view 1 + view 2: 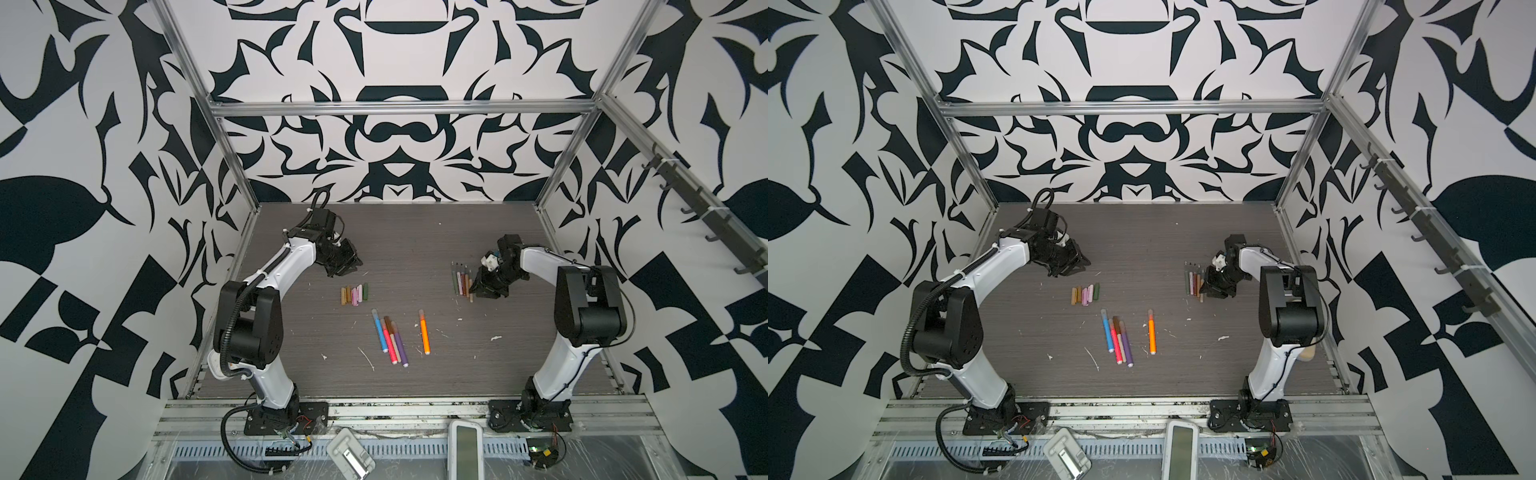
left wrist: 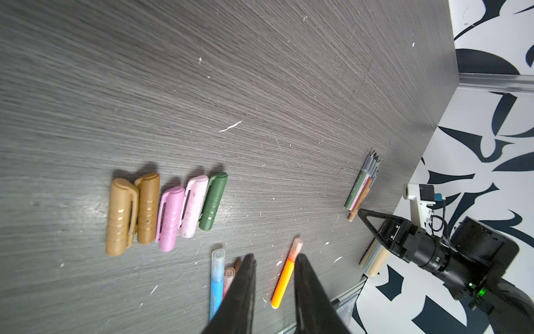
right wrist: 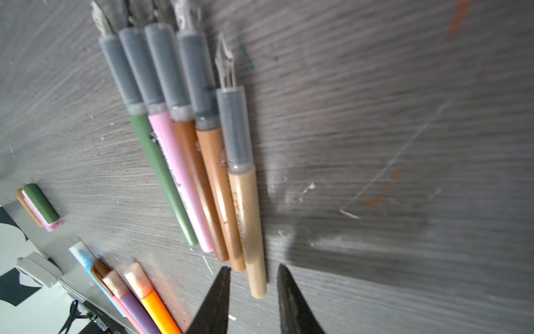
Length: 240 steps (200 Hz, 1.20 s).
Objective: Open the pen caps
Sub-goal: 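Lower the tan pen beside the uncapped pens and open the right gripper, then move the right gripper down to the brown-capped pen among the capped pens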
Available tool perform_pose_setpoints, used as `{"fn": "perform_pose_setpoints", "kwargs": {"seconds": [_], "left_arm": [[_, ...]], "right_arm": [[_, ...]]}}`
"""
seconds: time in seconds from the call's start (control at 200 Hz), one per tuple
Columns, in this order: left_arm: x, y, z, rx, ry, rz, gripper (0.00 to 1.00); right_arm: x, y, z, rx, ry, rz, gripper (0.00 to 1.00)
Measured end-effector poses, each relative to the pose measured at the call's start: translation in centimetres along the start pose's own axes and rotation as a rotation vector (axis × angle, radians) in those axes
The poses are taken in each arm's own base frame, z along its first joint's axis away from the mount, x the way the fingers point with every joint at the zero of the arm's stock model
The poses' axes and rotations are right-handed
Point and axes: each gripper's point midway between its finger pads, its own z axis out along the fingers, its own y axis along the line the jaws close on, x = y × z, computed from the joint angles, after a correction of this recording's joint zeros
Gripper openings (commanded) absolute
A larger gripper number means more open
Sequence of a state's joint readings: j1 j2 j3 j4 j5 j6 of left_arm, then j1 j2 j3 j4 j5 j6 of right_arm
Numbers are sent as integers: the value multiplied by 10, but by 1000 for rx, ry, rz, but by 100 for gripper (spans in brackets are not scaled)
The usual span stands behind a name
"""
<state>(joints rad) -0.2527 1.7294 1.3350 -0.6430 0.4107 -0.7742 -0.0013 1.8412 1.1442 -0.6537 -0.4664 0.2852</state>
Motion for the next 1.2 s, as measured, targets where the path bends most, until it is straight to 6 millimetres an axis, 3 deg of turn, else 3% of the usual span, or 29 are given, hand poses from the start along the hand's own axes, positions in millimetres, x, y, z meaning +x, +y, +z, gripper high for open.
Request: {"fn": "perform_pose_setpoints", "kwargs": {"seconds": [0.64, 0.82, 1.035, 1.15, 1.2], "left_arm": [[3, 6, 10, 7, 17, -48, 26], [3, 5, 8, 12, 12, -49, 26], [0, 2, 8, 21, 3, -50, 26], [-1, 1, 10, 33, -4, -54, 26], [0, 3, 12, 34, -2, -61, 26]], "right_arm": [[-4, 10, 11, -87, 40, 51, 32], [-6, 10, 10, -85, 32, 55, 39], [-13, 11, -9, -35, -42, 25, 37], [-13, 21, -29, 23, -96, -51, 36], [-10, 35, -33, 43, -106, -108, 36]]}}
